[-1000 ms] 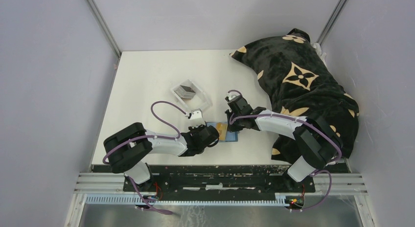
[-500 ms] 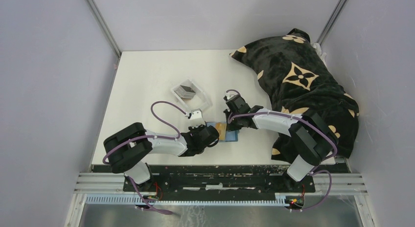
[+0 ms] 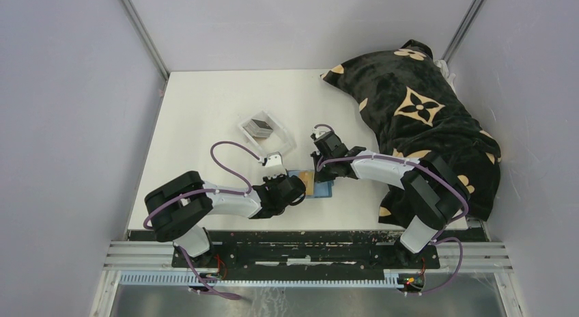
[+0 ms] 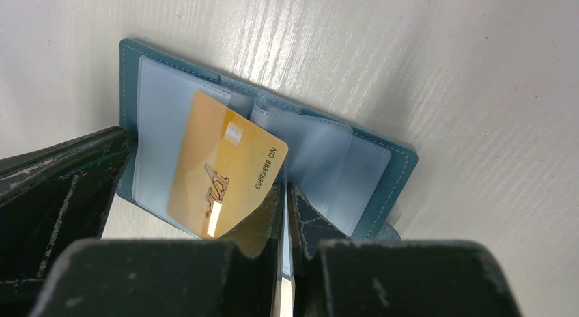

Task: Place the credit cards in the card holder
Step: Insert the credit card into the card holder.

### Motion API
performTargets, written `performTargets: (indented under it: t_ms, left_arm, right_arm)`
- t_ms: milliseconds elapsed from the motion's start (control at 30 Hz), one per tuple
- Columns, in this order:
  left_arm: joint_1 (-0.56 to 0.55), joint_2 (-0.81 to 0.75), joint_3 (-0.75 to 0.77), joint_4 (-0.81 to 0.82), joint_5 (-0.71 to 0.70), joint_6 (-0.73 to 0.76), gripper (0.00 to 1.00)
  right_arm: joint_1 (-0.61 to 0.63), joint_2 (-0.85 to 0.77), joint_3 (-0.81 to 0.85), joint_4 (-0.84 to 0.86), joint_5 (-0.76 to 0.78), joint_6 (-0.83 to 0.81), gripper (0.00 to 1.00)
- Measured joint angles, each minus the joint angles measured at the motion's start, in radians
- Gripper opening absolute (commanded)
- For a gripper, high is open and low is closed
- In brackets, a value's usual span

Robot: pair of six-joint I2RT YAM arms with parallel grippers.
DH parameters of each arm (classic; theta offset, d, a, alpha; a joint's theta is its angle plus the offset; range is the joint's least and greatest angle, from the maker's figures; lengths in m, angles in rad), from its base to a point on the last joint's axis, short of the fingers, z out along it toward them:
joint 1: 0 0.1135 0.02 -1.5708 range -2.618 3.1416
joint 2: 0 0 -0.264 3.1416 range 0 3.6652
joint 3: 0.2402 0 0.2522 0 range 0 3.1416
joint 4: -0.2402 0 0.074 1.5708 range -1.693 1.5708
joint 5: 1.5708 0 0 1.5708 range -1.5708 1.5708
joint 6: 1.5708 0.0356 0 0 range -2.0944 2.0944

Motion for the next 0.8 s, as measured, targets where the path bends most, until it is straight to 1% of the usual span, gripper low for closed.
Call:
performTargets:
  t_ms: [800]
  left_arm:
    - [0.0, -0.001, -0.005, 0.008, 0.008, 0.0, 0.03]
  right_arm:
    - [0.005, -0.032, 0.001, -0.005, -0.001, 0.004, 0.09]
